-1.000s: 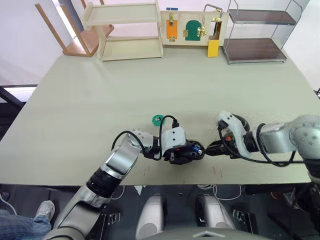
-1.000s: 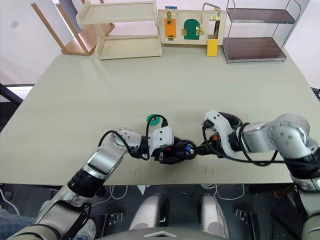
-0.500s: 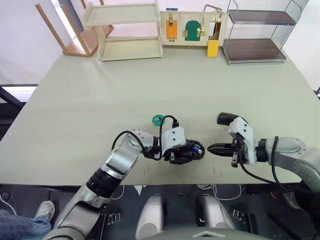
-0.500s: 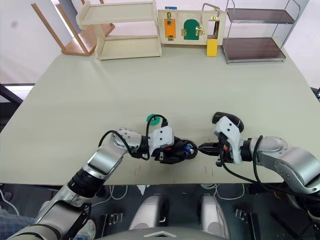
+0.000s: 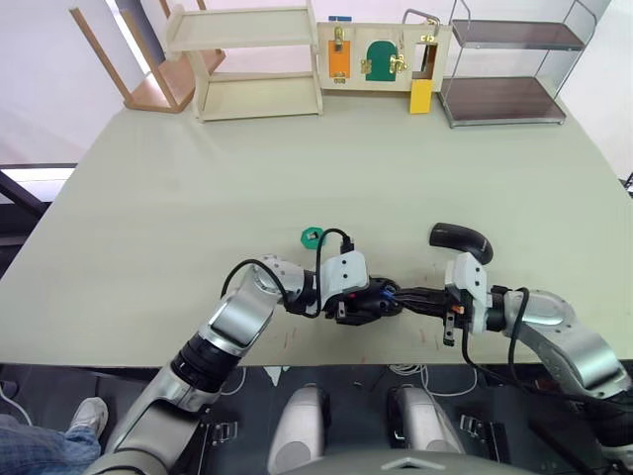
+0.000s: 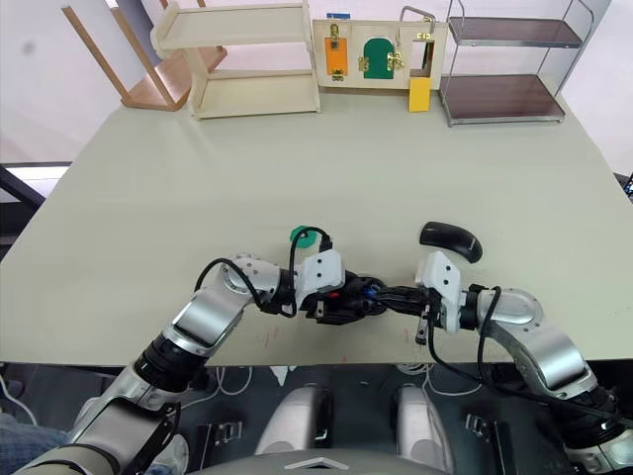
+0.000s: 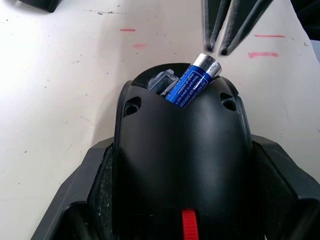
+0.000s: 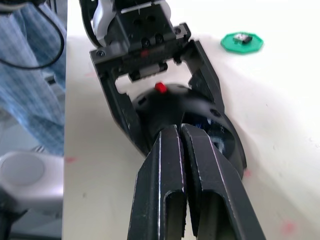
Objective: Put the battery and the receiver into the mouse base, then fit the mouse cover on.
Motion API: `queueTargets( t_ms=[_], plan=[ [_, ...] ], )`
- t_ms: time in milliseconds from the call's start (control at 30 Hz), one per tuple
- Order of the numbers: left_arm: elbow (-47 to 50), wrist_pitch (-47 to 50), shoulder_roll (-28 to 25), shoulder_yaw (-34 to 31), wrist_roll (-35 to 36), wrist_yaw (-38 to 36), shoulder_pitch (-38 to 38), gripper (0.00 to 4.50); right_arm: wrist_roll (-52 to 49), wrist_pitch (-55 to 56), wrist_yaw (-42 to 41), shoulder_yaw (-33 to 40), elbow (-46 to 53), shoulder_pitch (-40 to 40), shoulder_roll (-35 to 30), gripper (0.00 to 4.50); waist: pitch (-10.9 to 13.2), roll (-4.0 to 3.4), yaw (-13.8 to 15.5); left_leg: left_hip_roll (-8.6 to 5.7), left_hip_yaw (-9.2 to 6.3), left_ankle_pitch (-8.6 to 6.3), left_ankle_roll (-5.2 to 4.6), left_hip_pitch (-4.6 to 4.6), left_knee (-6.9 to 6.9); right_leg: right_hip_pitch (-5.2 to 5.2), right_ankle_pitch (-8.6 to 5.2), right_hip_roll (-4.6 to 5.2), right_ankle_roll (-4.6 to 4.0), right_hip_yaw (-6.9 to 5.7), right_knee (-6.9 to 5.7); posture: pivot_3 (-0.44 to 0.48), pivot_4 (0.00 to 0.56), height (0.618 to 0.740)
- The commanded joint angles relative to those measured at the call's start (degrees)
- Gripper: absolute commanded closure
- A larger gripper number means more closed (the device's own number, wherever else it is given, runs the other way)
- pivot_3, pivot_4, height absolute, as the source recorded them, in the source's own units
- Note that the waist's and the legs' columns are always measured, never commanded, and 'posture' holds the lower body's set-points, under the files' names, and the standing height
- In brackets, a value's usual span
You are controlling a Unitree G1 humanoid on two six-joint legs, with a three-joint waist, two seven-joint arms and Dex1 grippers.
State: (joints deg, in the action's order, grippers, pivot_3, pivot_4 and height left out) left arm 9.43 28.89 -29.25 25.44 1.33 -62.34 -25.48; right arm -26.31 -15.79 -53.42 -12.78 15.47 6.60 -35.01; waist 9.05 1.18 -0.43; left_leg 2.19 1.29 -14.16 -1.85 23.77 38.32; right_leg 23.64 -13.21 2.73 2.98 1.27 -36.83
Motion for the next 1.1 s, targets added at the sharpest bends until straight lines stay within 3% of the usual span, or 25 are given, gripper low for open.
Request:
queueTargets(
  t_ms=[33, 867, 1100],
  plan=[
    [-0.12, 1.47, -0.59, 1.95, 0.23, -0.53, 1.46, 1.56, 1.02, 1.73, -0.88, 1.00, 0.25, 0.32, 0.47, 4.38, 0.00, 0.00, -0.02, 0.00, 0.00, 0.00, 0.00, 0.00, 0.00, 0.00, 0.00, 0.00, 0.00, 0.00, 0.00, 0.000, 0.150, 0.740],
    [-0.80, 1.39, -1.00, 2.03, 0.40, -0.93, 1.16, 1.56, 7.79, 7.70, -3.20, -1.47, -15.60, -0.30, 7.64, 4.38, -0.20, -0.05, -0.39, 0.03, 0.04, 0.01, 0.01, -0.33, 0.03, -0.18, 0.01, -0.09, -0.03, 0.07, -0.20, 0.000, 0.150, 0.740],
    [-1.12, 1.33, -0.73, 1.96, 0.25, -0.86, 1.06, 1.56, 11.85, 0.71, -1.16, -4.32, -19.22, 0.13, 6.14, 4.38, -0.60, -0.09, -0.55, 0.09, 0.02, 0.00, 0.02, -1.10, -0.10, -0.77, -0.17, -0.11, 0.08, 0.17, -0.20, 0.000, 0.150, 0.740]
  ],
)
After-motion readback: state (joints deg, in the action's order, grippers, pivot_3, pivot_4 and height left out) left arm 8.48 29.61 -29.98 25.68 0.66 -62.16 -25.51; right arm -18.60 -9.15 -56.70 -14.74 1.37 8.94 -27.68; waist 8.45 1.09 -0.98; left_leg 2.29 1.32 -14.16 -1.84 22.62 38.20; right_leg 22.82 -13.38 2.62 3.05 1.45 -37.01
